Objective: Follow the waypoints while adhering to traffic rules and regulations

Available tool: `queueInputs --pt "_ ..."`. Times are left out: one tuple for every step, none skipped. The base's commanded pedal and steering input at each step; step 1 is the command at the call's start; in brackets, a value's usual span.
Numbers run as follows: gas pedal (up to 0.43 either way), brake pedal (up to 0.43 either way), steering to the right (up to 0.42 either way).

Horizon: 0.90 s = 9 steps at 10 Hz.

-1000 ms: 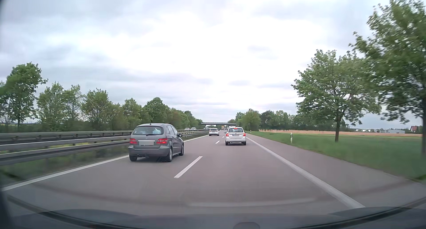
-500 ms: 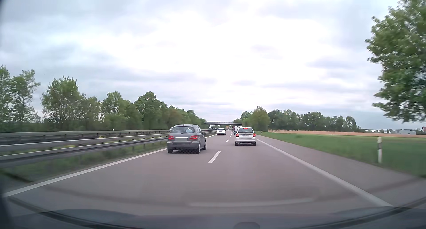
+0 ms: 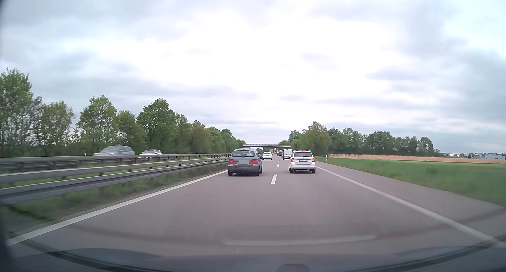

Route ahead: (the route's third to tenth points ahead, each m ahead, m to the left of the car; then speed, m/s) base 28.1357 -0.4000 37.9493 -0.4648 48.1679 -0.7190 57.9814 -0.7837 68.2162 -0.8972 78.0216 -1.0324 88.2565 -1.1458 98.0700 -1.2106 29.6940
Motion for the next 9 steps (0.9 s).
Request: queueInputs --pt "0.39 0.0 0.0" --pt "0.39 0.0 0.001" --pt "0.39 0.0 0.002" --pt "0.39 0.0 0.003" --pt "0.39 0.0 0.003" --pt "0.39 0.0 0.005" --pt "0.39 0.0 0.006" --pt "0.39 0.0 0.006" --pt "0.37 0.0 0.006"
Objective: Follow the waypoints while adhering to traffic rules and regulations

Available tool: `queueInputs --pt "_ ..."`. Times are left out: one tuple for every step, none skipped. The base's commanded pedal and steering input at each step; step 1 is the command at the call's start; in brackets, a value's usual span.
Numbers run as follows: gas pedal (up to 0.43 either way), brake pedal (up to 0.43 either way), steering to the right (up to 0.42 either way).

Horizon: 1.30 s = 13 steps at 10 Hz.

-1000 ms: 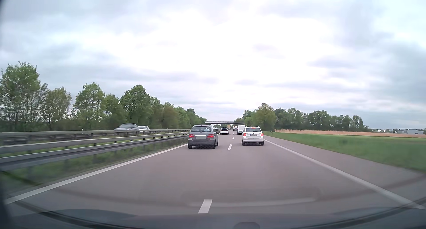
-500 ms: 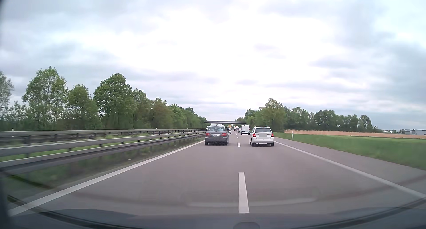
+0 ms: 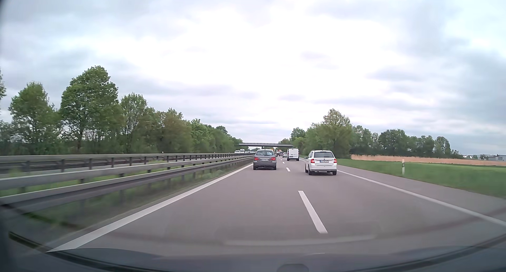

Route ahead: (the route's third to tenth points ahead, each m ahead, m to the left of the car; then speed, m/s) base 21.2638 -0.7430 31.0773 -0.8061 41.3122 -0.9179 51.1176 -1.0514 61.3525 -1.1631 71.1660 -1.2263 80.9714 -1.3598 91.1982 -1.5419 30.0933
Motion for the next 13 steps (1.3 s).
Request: queueInputs --pt "0.339 0.0 0.006" --pt "0.331 0.0 0.007" --pt "0.311 0.0 0.007" --pt "0.299 0.0 0.007" --pt "0.299 0.0 0.006" --pt "0.299 0.0 0.006" --pt "0.299 0.0 0.005" --pt "0.299 0.0 0.004" --pt "0.299 0.0 0.003" --pt "0.299 0.0 0.002" --pt "0.299 0.0 0.002" --pt "0.287 0.0 0.002" --pt "0.287 0.0 0.001"
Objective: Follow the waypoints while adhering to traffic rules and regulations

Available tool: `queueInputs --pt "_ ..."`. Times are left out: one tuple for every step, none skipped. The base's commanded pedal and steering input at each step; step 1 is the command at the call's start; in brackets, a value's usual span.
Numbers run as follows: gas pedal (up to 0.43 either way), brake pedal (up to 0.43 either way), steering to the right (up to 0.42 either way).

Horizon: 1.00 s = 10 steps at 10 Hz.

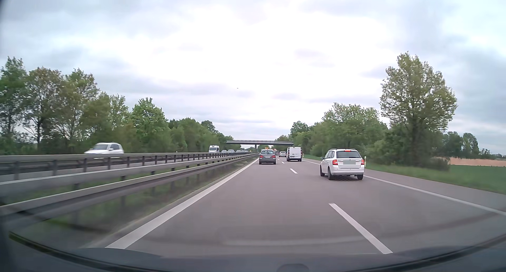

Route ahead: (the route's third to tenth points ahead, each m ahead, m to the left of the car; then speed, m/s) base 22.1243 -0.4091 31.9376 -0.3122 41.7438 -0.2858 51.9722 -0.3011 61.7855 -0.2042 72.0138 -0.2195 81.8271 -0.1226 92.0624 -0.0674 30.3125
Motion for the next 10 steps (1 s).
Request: queueInputs --pt "0.287 0.0 0.001" --pt "0.287 0.0 0.001" --pt "0.287 0.0 0.001" --pt "0.287 0.0 0.001" --pt "0.28 0.0 0.001" --pt "0.28 0.0 0.001" --pt "0.268 0.0 0.001" --pt "0.248 0.0 0.001" --pt "0.228 0.0 0.001" --pt "0.209 0.0 0.001"
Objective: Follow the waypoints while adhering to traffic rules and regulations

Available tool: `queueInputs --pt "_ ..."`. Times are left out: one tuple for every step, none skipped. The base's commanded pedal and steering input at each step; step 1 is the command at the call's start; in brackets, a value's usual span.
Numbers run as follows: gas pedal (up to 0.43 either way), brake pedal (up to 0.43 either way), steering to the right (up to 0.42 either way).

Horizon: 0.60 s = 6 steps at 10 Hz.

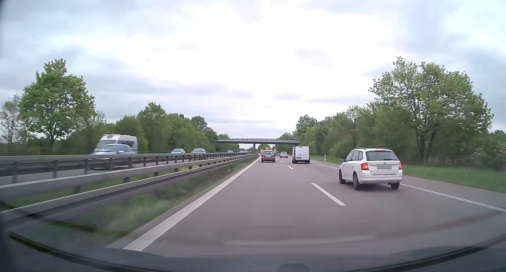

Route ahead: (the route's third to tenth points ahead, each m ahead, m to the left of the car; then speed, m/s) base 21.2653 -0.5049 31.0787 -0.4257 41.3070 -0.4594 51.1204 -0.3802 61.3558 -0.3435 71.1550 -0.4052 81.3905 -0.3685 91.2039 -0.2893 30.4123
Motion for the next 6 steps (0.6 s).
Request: queueInputs --pt "0.209 0.0 0.001" --pt "0.197 0.0 0.001" --pt "0.197 0.0 0.001" --pt "0.197 0.0 0.001" --pt "0.197 0.0 0.001" --pt "0.197 0.0 0.001"
